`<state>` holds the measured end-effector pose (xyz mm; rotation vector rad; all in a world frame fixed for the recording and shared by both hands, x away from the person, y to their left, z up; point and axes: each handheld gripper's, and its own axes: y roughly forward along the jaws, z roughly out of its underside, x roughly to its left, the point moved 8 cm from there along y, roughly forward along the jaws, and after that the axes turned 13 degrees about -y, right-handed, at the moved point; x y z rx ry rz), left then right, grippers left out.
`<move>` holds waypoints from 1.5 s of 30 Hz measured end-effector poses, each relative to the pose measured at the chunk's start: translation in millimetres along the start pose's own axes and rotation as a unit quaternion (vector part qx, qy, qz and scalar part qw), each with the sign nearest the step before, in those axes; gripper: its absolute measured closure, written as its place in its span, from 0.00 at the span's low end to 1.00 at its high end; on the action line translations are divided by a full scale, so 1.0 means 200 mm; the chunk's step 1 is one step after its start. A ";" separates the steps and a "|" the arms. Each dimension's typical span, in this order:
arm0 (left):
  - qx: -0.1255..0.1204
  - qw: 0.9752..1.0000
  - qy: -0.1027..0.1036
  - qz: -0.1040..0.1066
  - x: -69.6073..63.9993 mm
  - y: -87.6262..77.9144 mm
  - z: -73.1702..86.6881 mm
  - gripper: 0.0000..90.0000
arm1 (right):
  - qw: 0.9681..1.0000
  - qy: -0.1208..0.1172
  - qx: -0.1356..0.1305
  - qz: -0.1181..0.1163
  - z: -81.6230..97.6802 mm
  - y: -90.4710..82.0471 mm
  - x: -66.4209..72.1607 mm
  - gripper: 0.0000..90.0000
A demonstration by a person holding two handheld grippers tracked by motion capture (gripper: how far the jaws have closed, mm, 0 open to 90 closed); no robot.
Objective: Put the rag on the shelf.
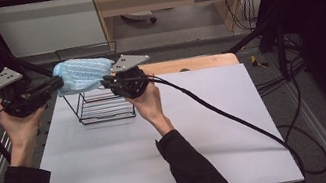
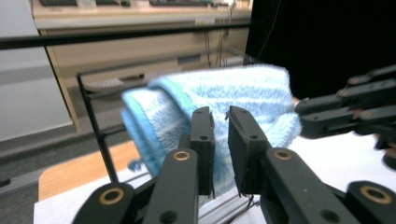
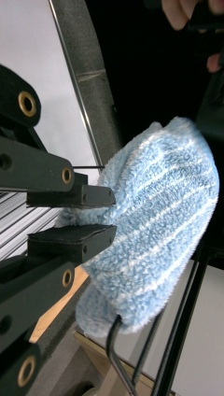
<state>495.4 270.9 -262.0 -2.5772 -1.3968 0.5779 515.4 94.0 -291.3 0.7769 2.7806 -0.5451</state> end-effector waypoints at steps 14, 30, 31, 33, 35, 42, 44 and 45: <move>0.046 0.998 0.007 -0.030 0.07 0.11 0.14 0.99 | 0.999 0.042 0.014 -0.017 0.04 0.02 0.00 0.93; 0.040 0.998 -0.007 -0.042 0.11 0.19 0.18 0.99 | 0.996 0.079 0.032 0.005 0.14 0.10 -0.07 1.00; 0.040 0.998 -0.007 -0.041 0.11 0.19 0.18 0.99 | 0.996 0.078 0.031 0.004 0.14 0.10 -0.07 1.00; 0.041 0.998 -0.006 -0.038 0.10 0.18 0.18 0.99 | 0.997 0.073 0.029 0.002 0.13 0.09 -0.06 1.00; 0.040 0.999 -0.008 -0.032 0.09 0.16 0.17 0.98 | 0.997 0.067 0.026 -0.002 0.12 0.07 -0.05 0.97; 0.039 0.999 -0.004 -0.015 0.05 0.09 0.13 0.86 | 0.997 0.071 0.008 -0.020 0.04 0.00 -0.02 0.77; 0.038 0.999 -0.004 -0.009 0.03 0.07 0.12 0.80 | 0.998 0.067 0.006 -0.019 0.02 -0.03 -0.02 0.69; 0.037 0.999 -0.004 -0.007 0.02 0.06 0.11 0.77 | 0.998 0.066 0.005 -0.020 0.02 -0.04 -0.02 0.67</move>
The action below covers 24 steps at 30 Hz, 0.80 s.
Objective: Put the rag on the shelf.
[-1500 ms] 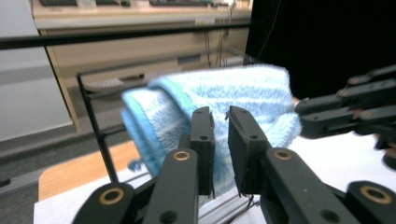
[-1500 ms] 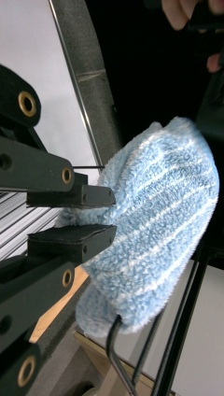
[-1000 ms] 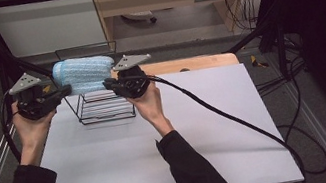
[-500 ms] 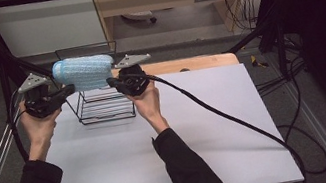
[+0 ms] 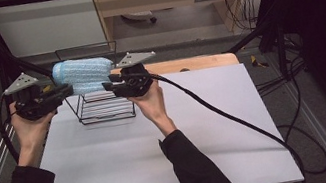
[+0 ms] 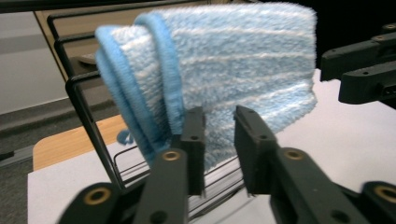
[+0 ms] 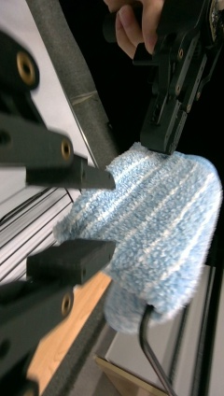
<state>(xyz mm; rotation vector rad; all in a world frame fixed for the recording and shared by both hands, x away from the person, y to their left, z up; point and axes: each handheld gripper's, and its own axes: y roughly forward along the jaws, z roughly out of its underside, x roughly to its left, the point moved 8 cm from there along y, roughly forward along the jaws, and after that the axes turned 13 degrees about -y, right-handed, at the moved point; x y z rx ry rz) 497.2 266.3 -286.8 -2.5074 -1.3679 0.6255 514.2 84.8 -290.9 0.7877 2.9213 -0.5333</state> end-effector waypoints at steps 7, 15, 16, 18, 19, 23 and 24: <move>0.014 1.000 0.010 -0.001 -0.05 -0.03 0.03 0.53 | 1.000 0.005 0.006 -0.004 -0.02 -0.09 0.02 0.40; 0.028 1.000 0.013 -0.001 -0.06 -0.06 0.12 0.36 | 1.000 0.010 0.027 0.005 0.06 -0.21 -0.02 0.16; 0.030 0.999 0.014 -0.001 -0.06 -0.06 0.14 0.34 | 0.999 0.012 0.030 0.007 0.07 -0.23 -0.03 0.13; 0.034 0.999 0.018 -0.002 -0.06 -0.06 0.18 0.31 | 0.999 0.016 0.039 0.008 0.12 -0.27 -0.04 0.10; 0.036 0.999 0.019 -0.002 -0.06 -0.06 0.20 0.29 | 0.999 0.016 0.044 0.008 0.14 -0.29 -0.05 0.08; 0.044 0.999 0.017 0.002 -0.06 -0.04 0.29 0.25 | 0.998 0.024 0.057 0.006 0.24 -0.36 -0.08 0.05; 0.046 0.999 0.017 0.002 -0.06 -0.03 0.31 0.24 | 0.998 0.027 0.059 0.008 0.26 -0.38 -0.08 0.05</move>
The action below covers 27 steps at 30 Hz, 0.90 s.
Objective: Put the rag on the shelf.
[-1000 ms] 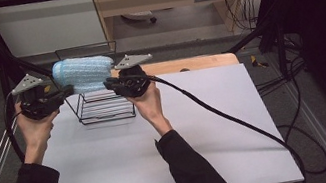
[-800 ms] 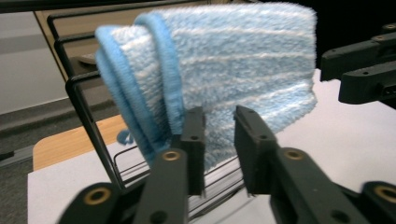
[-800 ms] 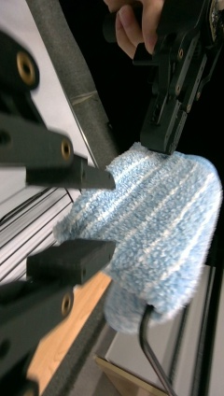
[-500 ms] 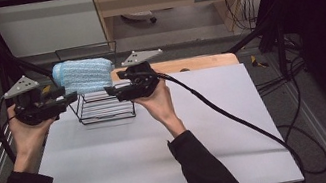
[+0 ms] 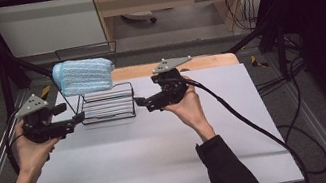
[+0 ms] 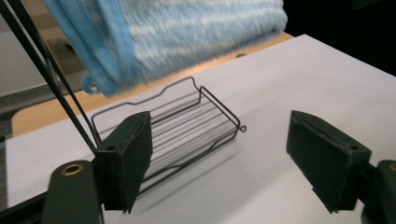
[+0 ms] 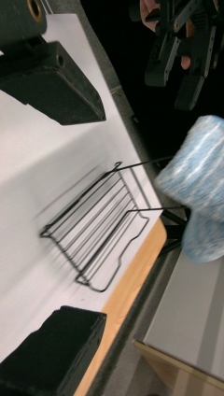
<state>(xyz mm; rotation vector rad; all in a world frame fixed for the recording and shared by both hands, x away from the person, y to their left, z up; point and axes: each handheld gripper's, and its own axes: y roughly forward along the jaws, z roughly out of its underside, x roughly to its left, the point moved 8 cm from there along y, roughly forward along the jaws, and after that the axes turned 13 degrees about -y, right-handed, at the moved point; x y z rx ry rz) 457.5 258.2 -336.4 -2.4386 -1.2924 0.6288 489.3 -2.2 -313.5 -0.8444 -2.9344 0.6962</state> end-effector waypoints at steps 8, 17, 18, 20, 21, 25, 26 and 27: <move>0.017 1.000 -0.006 0.015 -0.03 0.09 0.17 0.14 | 1.000 0.020 0.013 0.006 0.20 -0.11 -0.04 0.03; 0.038 0.999 -0.004 0.025 -0.08 0.18 0.32 0.13 | 0.999 0.035 0.025 0.010 0.45 -0.20 -0.03 0.01; 0.042 0.999 -0.003 0.027 -0.09 0.19 0.34 0.13 | 0.999 0.038 0.027 0.011 0.47 -0.21 -0.03 0.01; 0.047 0.999 -0.001 0.028 -0.09 0.21 0.38 0.13 | 0.999 0.043 0.029 0.011 0.53 -0.23 -0.03 0.01; 0.049 0.998 0.000 0.029 -0.10 0.22 0.40 0.13 | 0.998 0.045 0.031 0.012 0.56 -0.25 -0.03 0.01; 0.063 0.998 0.001 0.029 -0.10 0.25 0.47 0.13 | 0.998 0.052 0.038 0.018 0.67 -0.30 -0.04 0.01; 0.065 0.998 0.004 0.026 -0.10 0.25 0.49 0.13 | 0.997 0.055 0.042 0.019 0.70 -0.31 -0.04 0.01; 0.066 0.997 0.003 0.025 -0.10 0.26 0.51 0.13 | 0.997 0.057 0.045 0.021 0.73 -0.32 -0.05 0.00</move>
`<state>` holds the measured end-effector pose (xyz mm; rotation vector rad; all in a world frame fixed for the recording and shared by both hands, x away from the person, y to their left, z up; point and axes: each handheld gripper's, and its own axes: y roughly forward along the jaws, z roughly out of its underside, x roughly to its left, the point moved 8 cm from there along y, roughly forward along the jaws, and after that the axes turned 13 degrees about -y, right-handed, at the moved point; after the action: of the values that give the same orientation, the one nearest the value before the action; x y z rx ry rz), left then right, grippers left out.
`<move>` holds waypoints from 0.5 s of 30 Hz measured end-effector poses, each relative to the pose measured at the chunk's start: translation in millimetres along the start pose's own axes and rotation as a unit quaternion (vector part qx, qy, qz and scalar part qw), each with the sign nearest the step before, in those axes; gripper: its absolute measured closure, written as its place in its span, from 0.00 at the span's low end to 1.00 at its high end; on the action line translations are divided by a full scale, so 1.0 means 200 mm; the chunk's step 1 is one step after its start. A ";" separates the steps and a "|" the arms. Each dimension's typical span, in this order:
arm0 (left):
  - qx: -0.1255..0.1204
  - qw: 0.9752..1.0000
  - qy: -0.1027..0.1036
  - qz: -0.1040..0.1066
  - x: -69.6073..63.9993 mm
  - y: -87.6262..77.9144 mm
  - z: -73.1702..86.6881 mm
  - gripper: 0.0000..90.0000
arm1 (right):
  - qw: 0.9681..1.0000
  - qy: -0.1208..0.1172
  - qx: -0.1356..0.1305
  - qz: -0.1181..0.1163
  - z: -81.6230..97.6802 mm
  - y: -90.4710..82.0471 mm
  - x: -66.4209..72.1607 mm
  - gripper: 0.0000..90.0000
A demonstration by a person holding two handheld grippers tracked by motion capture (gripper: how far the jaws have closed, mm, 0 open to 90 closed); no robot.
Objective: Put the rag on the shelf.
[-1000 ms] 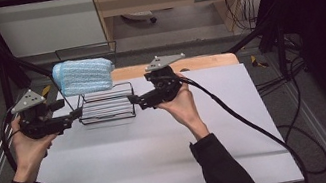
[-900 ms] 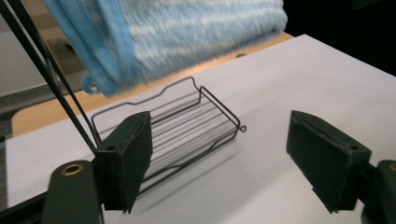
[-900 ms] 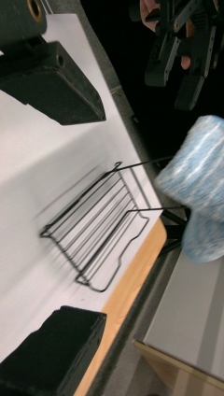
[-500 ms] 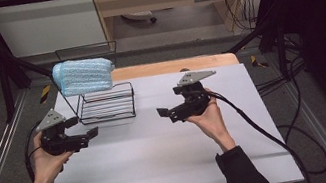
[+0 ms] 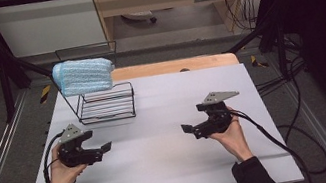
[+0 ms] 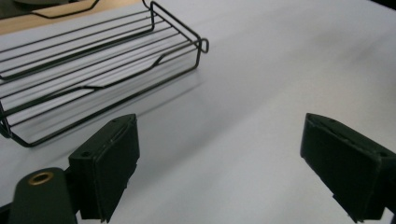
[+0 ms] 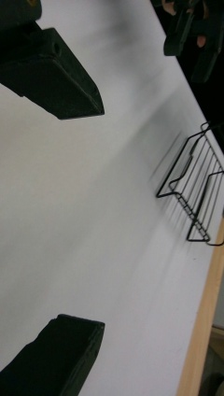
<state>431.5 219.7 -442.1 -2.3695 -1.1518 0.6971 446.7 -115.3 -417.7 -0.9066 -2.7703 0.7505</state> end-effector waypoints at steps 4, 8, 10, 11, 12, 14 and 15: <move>0.009 1.000 0.004 -0.001 0.01 0.02 0.06 0.13 | 1.000 0.007 0.013 0.004 0.13 -0.03 -0.03 0.00; 0.017 1.000 0.008 -0.002 0.03 0.03 0.12 0.13 | 1.000 0.017 0.020 0.009 0.25 -0.06 -0.05 0.00; 0.020 1.000 0.006 -0.003 0.04 0.03 0.15 0.13 | 0.999 0.021 0.024 0.012 0.30 -0.07 -0.07 0.00; 0.022 1.000 0.006 -0.005 0.04 0.03 0.16 0.13 | 0.999 0.024 0.028 0.011 0.32 -0.08 -0.07 0.00; 0.023 1.000 0.005 -0.006 0.05 0.03 0.17 0.13 | 0.999 0.025 0.031 0.012 0.35 -0.09 -0.08 0.00; 0.022 1.000 0.000 -0.005 0.06 0.03 0.19 0.13 | 0.999 0.026 0.035 0.013 0.39 -0.11 -0.09 0.00; 0.024 1.000 0.000 -0.005 0.06 0.03 0.20 0.13 | 0.999 0.026 0.036 0.014 0.40 -0.11 -0.09 0.00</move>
<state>418.3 232.6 -479.2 -2.3228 -1.1329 0.7134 427.9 -175.4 -476.2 -0.9399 -2.6728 0.8120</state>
